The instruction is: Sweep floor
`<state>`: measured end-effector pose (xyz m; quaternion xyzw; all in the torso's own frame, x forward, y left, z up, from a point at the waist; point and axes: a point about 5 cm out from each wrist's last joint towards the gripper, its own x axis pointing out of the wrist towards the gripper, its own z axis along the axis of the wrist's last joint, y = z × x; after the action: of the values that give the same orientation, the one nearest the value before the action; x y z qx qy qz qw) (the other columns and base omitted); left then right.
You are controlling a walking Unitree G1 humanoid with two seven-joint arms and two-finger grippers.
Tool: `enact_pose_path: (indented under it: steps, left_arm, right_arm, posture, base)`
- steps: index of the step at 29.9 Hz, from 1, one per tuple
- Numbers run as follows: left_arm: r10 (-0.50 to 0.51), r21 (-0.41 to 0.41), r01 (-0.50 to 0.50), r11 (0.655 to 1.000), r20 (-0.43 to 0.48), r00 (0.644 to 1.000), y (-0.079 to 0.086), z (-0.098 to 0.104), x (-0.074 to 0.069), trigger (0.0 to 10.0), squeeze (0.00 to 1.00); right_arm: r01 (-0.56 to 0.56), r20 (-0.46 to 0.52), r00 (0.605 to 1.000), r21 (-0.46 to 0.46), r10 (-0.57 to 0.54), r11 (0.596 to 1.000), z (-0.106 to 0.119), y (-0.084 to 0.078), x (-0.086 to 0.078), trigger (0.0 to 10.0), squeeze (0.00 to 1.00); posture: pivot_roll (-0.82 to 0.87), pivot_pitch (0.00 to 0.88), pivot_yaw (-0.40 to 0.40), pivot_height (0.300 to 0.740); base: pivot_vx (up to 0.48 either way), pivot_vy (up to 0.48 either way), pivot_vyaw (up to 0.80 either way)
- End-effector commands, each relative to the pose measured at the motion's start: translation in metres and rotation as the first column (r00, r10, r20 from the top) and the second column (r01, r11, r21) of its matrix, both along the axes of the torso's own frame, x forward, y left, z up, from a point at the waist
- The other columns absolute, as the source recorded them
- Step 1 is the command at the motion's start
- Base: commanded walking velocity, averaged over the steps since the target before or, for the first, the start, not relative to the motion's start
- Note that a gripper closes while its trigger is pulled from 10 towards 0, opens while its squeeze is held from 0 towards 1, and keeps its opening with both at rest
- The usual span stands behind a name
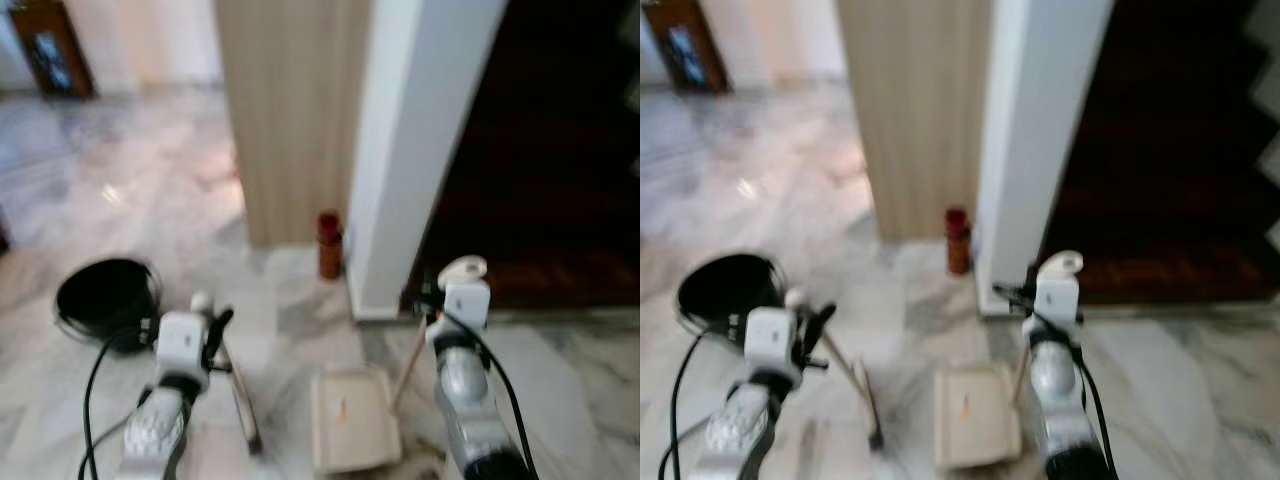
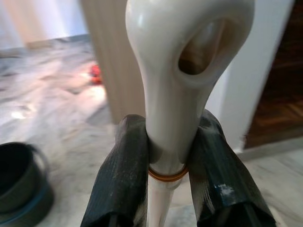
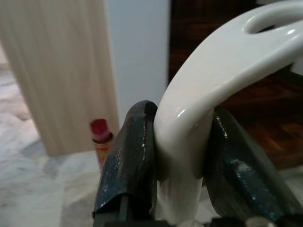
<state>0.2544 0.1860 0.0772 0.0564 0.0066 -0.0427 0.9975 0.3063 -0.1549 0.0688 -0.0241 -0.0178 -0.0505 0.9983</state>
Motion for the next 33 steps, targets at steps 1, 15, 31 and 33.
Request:
enact_pose_path:
  steps: [1, 15, 31, 33]
  left_arm:
    - [-0.009, -0.003, 0.009, 1.0, 0.054, 0.999, -0.0021, 0.0096, 0.0034, 10.0, 0.0]
    - [-0.012, 0.012, 0.012, 1.0, 0.046, 0.999, -0.0043, 0.0078, 0.0037, 10.0, 0.0]
    - [-0.022, 0.043, 0.021, 0.999, 0.043, 0.999, -0.0047, 0.0067, 0.005, 10.0, 0.0]
    - [-0.023, 0.045, 0.021, 0.999, 0.044, 0.999, -0.0046, 0.0069, 0.0053, 10.0, 0.0]
  right_arm:
    - [-0.01, 0.056, 0.998, -0.013, 0.01, 1.0, 0.0133, 0.0014, 0.0067, 10.0, 0.0]
    - [-0.015, 0.055, 0.998, -0.017, 0.016, 1.0, 0.0137, 0.0027, 0.0075, 10.0, 0.0]
    - [-0.013, 0.057, 0.998, -0.021, 0.014, 1.0, 0.0148, 0.0029, 0.0092, 10.0, 0.0]
    - [-0.011, 0.058, 0.998, -0.02, 0.012, 1.0, 0.0152, 0.0027, 0.0094, 10.0, 0.0]
  posture:
    - [0.15, 0.029, -0.016, 0.74]
    - [0.15, 0.029, -0.022, 0.74]
    - [0.15, 0.025, -0.018, 0.74]
    - [0.15, 0.024, -0.017, 0.74]
  base:
    - [0.0, 0.0, -0.8]
    - [0.0, 0.0, -0.8]
    - [0.0, -0.072, -0.8]
    - [0.0, 0.0, -0.8]
